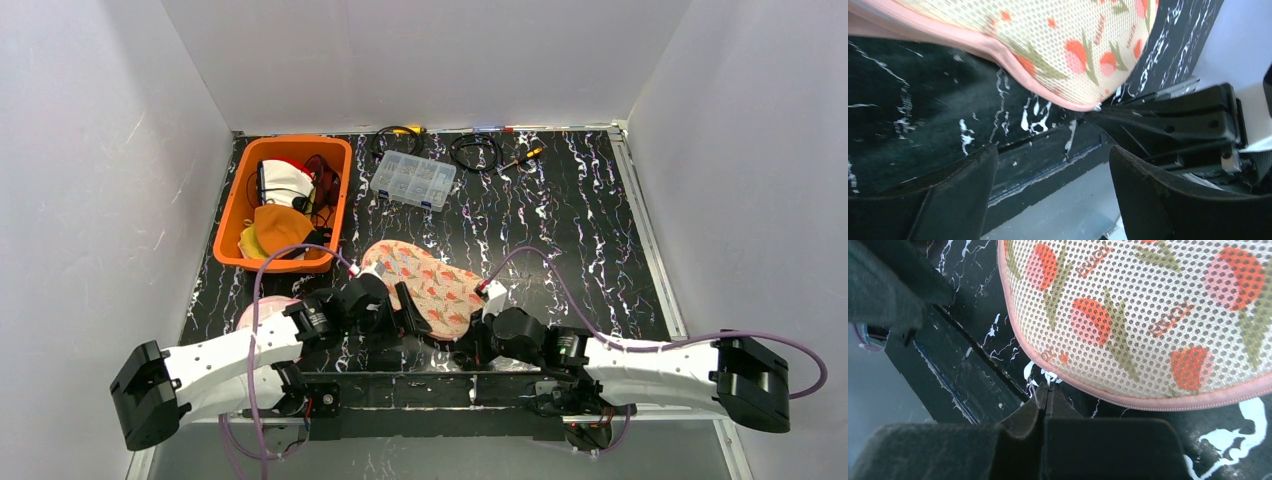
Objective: Unzip the laundry bag and remove the bra
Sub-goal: Unzip the laundry bag at the center of the board.
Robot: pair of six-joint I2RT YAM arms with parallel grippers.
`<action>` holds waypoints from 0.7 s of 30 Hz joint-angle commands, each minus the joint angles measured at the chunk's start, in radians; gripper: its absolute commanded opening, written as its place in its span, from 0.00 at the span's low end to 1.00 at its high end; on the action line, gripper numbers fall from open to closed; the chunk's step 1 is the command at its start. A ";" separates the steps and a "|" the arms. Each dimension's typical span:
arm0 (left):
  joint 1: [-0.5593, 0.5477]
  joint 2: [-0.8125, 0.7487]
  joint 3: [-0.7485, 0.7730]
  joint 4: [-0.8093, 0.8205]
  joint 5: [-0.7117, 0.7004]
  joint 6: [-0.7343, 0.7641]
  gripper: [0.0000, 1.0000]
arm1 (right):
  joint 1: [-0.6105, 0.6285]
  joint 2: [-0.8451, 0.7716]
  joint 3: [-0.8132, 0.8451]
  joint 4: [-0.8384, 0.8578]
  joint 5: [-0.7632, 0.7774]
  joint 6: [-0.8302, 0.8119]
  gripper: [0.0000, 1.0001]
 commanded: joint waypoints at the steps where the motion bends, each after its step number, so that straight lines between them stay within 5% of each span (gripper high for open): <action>1: -0.068 0.045 0.010 0.063 -0.017 -0.074 0.80 | 0.006 0.075 0.053 0.129 -0.045 -0.004 0.01; 17: -0.113 0.203 -0.001 0.218 -0.160 -0.187 0.76 | 0.008 0.124 0.091 0.226 -0.084 -0.015 0.01; 21: -0.113 0.194 -0.012 0.198 -0.202 -0.209 0.67 | 0.010 0.115 0.085 0.234 -0.087 -0.019 0.01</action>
